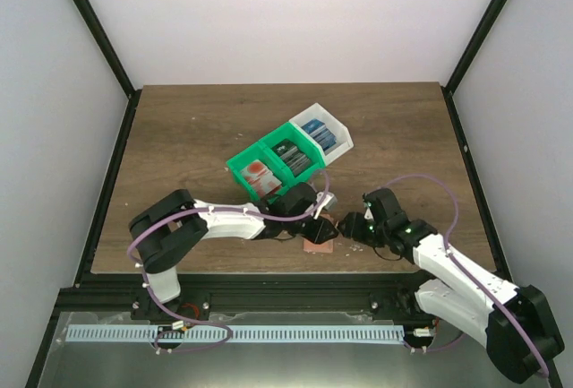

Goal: Put the credit cards into the card holder
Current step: Close the card holder at the center of the board.

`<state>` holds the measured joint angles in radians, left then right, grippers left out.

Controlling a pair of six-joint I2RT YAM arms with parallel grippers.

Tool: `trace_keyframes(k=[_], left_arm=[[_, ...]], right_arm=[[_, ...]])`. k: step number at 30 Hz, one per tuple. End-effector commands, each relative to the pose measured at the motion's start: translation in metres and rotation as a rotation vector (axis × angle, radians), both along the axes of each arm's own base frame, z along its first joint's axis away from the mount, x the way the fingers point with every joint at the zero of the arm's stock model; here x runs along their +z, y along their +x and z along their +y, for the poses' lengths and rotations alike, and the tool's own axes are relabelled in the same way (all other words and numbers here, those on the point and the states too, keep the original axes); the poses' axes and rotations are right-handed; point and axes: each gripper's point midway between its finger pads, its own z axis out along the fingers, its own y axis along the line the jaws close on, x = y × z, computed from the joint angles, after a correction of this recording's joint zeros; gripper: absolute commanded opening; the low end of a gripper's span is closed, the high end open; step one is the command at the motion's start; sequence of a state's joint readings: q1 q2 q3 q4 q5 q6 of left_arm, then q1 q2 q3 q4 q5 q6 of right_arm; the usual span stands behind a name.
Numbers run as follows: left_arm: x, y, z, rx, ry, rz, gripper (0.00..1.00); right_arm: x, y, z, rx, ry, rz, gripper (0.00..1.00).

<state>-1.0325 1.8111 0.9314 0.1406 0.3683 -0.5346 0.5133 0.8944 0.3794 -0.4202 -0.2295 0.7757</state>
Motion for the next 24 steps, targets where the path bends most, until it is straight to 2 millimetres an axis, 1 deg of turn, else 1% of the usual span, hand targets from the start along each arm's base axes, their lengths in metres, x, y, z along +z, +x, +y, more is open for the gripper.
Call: trace_keyframes(k=[1,4,5,7,10,12,13,15,16,17,18,19,20,22,24], left_arm=[[0.027,0.001,0.004,-0.034,-0.044,-0.011,0.32],[0.034,-0.007,0.014,-0.072,-0.074,0.029,0.4],[0.041,-0.013,0.017,-0.1,-0.107,0.049,0.43],[0.056,-0.031,0.018,-0.213,-0.208,0.116,0.5],[0.061,-0.039,0.022,-0.254,-0.245,0.164,0.54],[0.068,-0.049,0.024,-0.301,-0.283,0.195,0.55],[0.075,-0.052,0.025,-0.318,-0.313,0.198,0.56],[0.08,-0.056,0.028,-0.318,-0.329,0.201,0.58],[0.077,-0.051,0.03,-0.288,-0.309,0.193,0.58],[0.071,-0.041,0.032,-0.23,-0.265,0.179,0.56],[0.061,-0.028,0.036,-0.147,-0.199,0.163,0.52],[0.047,-0.009,0.045,-0.028,-0.111,0.141,0.48],[0.034,0.008,0.056,0.088,-0.026,0.119,0.46],[0.015,0.033,0.081,0.273,0.099,0.088,0.46],[0.008,0.035,0.087,0.32,0.113,0.108,0.46]], right_arm=[[0.026,0.017,-0.001,-0.032,-0.025,-0.064,0.53],[0.033,0.021,-0.002,-0.043,-0.025,-0.082,0.53],[0.033,0.023,-0.008,-0.075,-0.048,-0.082,0.53],[0.036,0.028,-0.022,-0.15,-0.094,-0.101,0.55],[0.049,0.035,-0.031,-0.197,-0.113,-0.166,0.58],[0.055,0.039,-0.032,-0.203,-0.124,-0.18,0.58],[0.057,0.04,-0.032,-0.204,-0.128,-0.18,0.58],[0.058,0.042,-0.032,-0.205,-0.135,-0.175,0.59],[0.058,0.042,-0.03,-0.193,-0.132,-0.176,0.59],[0.059,0.043,-0.026,-0.176,-0.12,-0.181,0.58],[0.061,0.044,-0.019,-0.144,-0.1,-0.19,0.58],[0.062,0.043,-0.01,-0.096,-0.069,-0.197,0.57],[0.063,0.043,0.001,-0.047,-0.032,-0.2,0.56],[0.063,0.038,0.023,0.052,0.045,-0.18,0.5],[0.058,0.033,0.039,0.123,0.094,-0.14,0.45]])
